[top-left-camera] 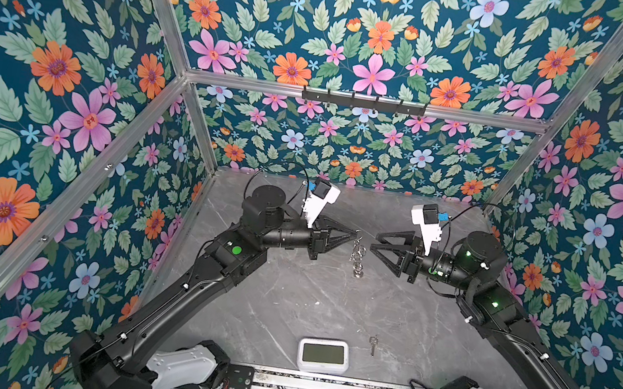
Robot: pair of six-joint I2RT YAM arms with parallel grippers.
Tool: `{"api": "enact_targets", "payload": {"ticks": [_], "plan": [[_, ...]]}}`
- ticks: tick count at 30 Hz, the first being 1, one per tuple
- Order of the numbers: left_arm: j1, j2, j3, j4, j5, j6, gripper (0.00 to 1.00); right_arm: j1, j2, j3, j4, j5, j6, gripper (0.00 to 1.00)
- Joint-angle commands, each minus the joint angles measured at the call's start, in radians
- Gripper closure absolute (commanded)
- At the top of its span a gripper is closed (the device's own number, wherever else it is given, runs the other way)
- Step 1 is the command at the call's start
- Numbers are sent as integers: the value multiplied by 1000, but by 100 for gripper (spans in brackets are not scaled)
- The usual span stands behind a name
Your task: Remove the keys from the keyring
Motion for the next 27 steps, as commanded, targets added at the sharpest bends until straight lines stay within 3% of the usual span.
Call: {"api": "enact_targets", "payload": {"ticks": [1,4,7,12,27], "plan": [[-1,17,57,-171,-36,100,100,-15,-30,5,-80,16,-36,47],[-13,50,131,-304,-65,163,100,-39,-20,32,-148,-23,-73,51],[-52,87,202,-415,-114,214,100,-75,29,52,-146,-148,-46,55],[-164,183,344,-603,-259,292,100,-75,78,56,-117,-180,-48,54],[-181,202,416,-660,-136,384,100,-74,45,-10,-32,-349,-72,56]]}}
